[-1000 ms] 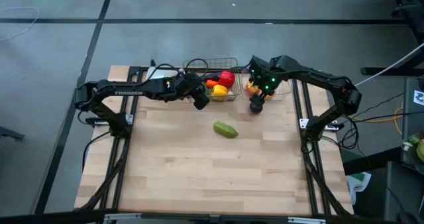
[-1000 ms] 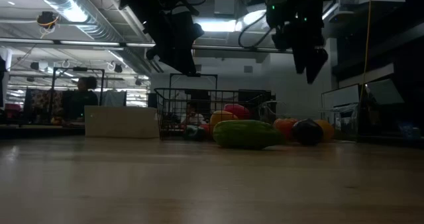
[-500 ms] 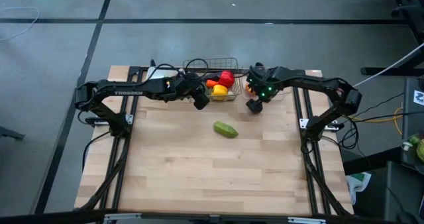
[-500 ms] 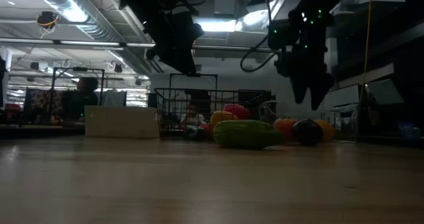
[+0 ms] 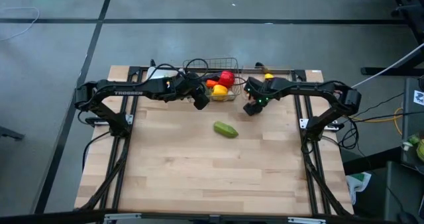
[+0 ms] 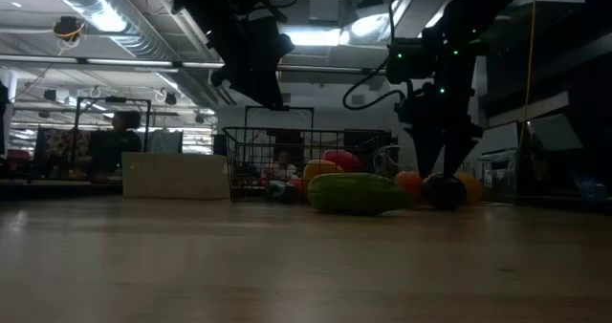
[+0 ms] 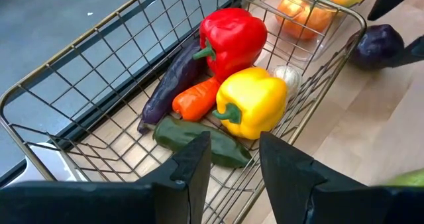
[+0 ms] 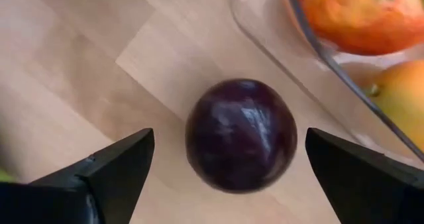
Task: Sort produce into baskets
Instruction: Put the plum into the wire basket
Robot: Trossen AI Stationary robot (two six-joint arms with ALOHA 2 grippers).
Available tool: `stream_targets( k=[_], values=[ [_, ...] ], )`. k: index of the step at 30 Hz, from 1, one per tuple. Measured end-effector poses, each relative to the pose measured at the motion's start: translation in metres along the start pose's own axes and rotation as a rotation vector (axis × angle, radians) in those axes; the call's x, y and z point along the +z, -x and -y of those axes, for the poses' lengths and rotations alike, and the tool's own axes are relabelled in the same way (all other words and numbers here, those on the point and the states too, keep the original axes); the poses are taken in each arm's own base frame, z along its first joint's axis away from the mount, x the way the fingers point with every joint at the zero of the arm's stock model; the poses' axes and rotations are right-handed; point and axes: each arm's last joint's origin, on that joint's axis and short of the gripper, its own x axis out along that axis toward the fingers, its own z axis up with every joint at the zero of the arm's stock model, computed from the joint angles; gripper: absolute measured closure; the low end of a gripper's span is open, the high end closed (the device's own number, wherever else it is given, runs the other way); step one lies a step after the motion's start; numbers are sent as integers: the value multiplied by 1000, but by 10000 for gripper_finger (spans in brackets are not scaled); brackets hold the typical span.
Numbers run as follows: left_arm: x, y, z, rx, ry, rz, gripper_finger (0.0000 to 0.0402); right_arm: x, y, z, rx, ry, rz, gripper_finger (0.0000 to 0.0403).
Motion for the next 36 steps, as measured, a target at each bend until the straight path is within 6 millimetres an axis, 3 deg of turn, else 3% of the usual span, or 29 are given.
stream_targets(
  k=[8, 27, 36],
  values=[
    [0, 0, 0, 0, 0, 0, 276, -8, -7, -2, -77, -17, 21, 13],
    [0, 0, 0, 0, 0, 0, 276, -22, -30, 3, -48, -20, 36, 14],
    [0, 0, 0, 0, -1, 0, 276, -20, -30, 2, -38, -22, 63, 82]
  ],
)
